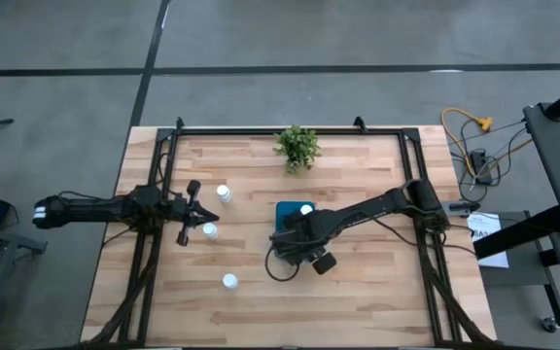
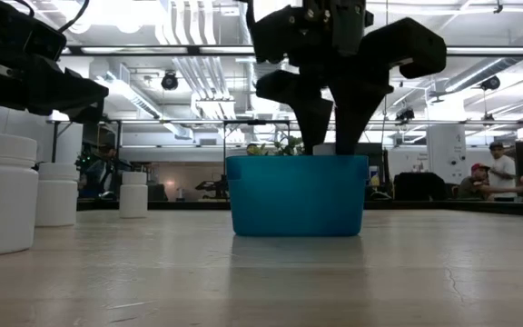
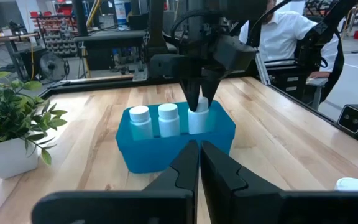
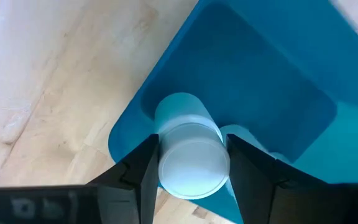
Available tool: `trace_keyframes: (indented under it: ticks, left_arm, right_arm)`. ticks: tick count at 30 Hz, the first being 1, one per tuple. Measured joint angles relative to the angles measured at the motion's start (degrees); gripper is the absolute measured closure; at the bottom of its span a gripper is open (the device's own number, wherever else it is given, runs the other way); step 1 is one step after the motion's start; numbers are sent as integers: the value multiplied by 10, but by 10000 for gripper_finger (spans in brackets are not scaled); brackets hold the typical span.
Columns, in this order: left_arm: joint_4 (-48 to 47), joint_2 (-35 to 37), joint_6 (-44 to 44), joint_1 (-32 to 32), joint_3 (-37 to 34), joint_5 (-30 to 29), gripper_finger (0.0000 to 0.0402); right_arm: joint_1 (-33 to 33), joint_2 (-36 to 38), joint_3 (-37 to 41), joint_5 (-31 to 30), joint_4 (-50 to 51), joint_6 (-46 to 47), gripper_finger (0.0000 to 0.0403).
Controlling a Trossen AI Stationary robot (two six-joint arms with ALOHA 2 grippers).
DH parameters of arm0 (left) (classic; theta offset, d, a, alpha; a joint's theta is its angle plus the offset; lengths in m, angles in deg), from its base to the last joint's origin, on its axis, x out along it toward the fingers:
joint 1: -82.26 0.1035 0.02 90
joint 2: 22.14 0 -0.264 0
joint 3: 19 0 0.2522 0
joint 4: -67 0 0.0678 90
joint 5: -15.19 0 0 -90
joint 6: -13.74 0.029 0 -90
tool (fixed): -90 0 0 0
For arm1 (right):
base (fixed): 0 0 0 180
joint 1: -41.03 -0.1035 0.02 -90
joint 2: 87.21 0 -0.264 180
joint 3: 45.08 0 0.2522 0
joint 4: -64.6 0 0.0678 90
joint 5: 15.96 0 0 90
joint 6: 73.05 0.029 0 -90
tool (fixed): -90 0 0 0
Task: Pick and place pill bottles into a basket
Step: Put the white medicine bottle into the blue bin
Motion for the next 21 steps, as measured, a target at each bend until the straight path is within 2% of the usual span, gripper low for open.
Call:
trace_keyframes:
  ticks: [12, 21]
  left_arm:
    - [0, 1, 0, 0, 0, 0, 402]
    - [0, 1, 0, 0, 0, 0, 402]
  right_arm:
    - [0, -1, 2, 0, -1, -3, 257]
    - [0, 0, 2, 0, 17, -5, 209]
